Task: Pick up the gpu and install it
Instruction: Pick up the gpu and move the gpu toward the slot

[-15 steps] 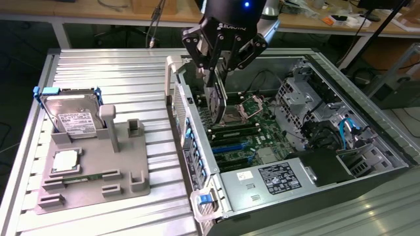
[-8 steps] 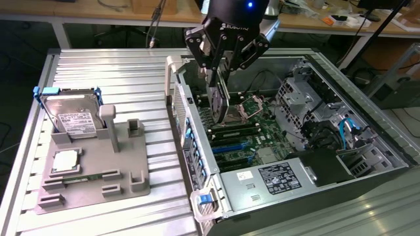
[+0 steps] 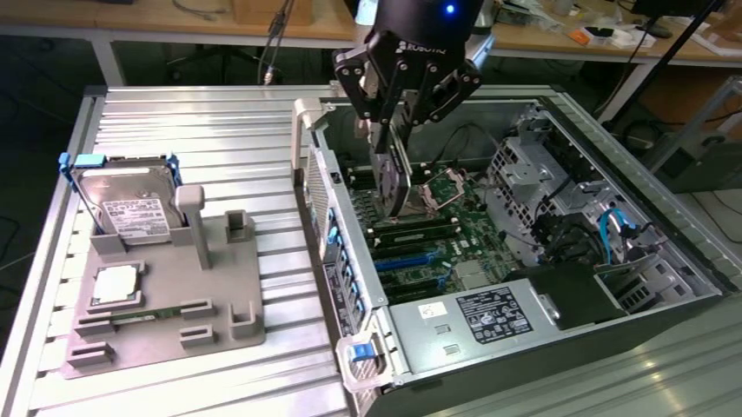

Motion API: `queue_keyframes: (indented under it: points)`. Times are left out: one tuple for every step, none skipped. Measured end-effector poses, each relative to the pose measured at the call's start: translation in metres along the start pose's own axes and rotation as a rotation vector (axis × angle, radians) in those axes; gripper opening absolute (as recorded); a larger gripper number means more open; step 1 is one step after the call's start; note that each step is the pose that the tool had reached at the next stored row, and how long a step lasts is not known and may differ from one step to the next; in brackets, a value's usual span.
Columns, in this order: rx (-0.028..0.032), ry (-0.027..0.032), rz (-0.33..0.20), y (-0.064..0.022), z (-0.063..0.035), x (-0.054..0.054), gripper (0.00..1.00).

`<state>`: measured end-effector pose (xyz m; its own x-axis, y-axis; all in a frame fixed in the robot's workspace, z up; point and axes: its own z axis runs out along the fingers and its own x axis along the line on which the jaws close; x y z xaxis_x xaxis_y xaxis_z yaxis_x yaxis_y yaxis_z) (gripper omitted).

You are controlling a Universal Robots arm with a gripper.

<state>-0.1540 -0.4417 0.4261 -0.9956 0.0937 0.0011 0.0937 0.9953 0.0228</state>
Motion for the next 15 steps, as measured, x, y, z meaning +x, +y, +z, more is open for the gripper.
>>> queue_keyframes:
  points:
    - [0.0000, 0.0000, 0.000, 0.0001, 0.0000, -0.001, 0.27]
    - [-0.0001, 0.0000, 0.000, 0.0001, 0.0000, -0.001, 0.27]
    - [0.0000, 0.0000, 0.000, 0.0002, 0.0000, -0.002, 0.27]
    - [0.0000, 0.0000, 0.000, 0.0003, 0.0000, -0.003, 0.27]
    - [0.0000, 0.0000, 0.000, 0.0003, 0.0000, -0.004, 0.27]
    - [-0.0001, 0.0000, 0.000, 0.0004, 0.0000, -0.004, 0.27]
    - [0.0000, 0.0000, 0.000, 0.0005, 0.0000, -0.005, 0.27]
    - [0.0001, 0.0000, 0.000, 0.0006, 0.0000, -0.006, 0.27]
    - [0.0000, 0.0000, 0.000, 0.0007, 0.0000, -0.007, 0.27]
    - [0.0000, 0.0000, 0.000, 0.0007, 0.0000, -0.008, 0.27]
    - [0.0000, 0.0000, 0.000, 0.0008, 0.0000, -0.008, 0.27]
    - [0.0000, 0.0000, 0.000, 0.0009, 0.0000, -0.009, 0.27]
    - [0.0000, 0.0000, 0.000, 0.0009, 0.0000, -0.010, 0.27]
    - [0.0000, 0.0000, 0.000, 0.0010, 0.0000, -0.010, 0.27]
    - [0.0001, 0.0000, 0.000, 0.0010, 0.0000, -0.011, 0.27]
